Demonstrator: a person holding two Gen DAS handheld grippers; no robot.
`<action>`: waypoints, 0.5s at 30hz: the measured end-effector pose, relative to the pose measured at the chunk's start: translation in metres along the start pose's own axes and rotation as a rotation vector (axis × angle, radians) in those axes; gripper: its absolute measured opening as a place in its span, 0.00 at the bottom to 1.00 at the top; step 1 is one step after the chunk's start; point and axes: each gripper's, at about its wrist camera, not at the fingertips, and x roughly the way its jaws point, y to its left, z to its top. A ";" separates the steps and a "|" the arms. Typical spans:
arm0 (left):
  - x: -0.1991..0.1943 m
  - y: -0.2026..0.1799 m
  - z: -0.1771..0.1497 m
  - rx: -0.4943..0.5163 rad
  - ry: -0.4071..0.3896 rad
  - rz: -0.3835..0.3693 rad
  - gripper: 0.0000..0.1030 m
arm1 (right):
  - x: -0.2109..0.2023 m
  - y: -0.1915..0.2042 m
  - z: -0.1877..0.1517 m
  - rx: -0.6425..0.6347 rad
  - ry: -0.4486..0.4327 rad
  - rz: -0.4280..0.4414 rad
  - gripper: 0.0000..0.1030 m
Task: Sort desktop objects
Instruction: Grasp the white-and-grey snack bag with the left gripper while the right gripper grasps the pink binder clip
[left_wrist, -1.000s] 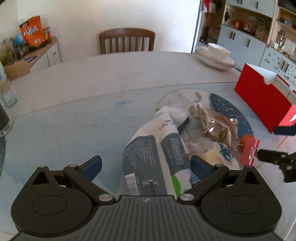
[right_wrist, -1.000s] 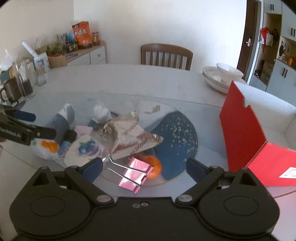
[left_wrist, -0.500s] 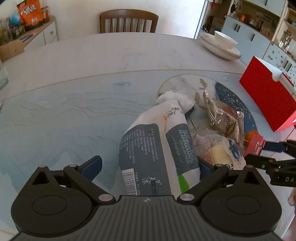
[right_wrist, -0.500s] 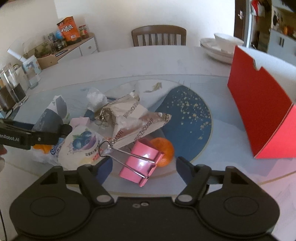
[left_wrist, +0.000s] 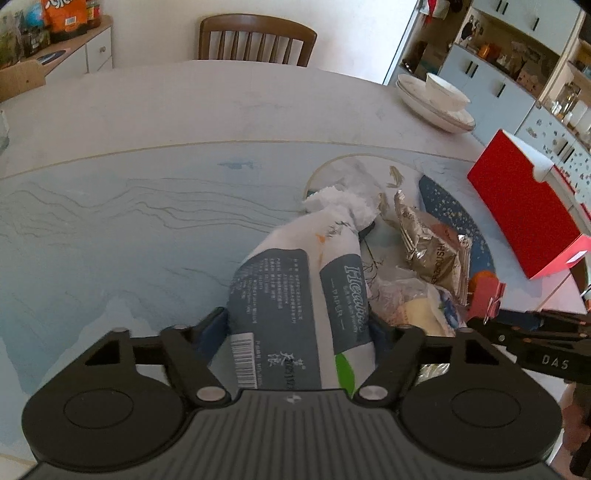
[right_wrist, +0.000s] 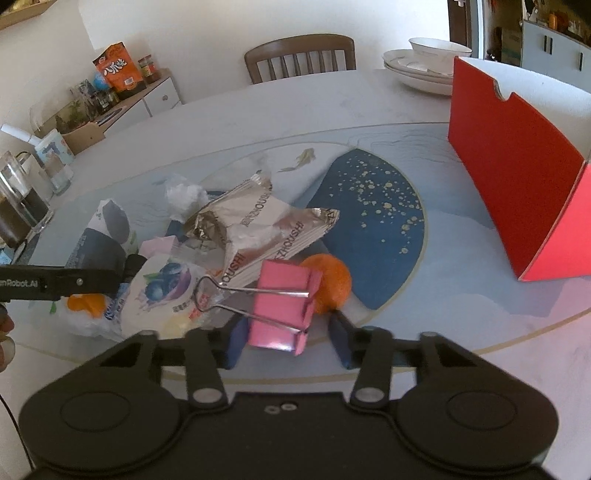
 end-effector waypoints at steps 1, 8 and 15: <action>0.000 0.001 0.000 -0.002 0.001 0.005 0.63 | -0.001 0.001 0.000 0.001 -0.001 0.001 0.35; -0.006 0.002 0.000 -0.006 -0.021 0.012 0.49 | -0.006 0.002 -0.001 0.006 -0.017 0.009 0.34; -0.016 -0.001 0.000 -0.016 -0.041 0.008 0.46 | -0.015 0.004 0.001 -0.003 -0.037 0.022 0.33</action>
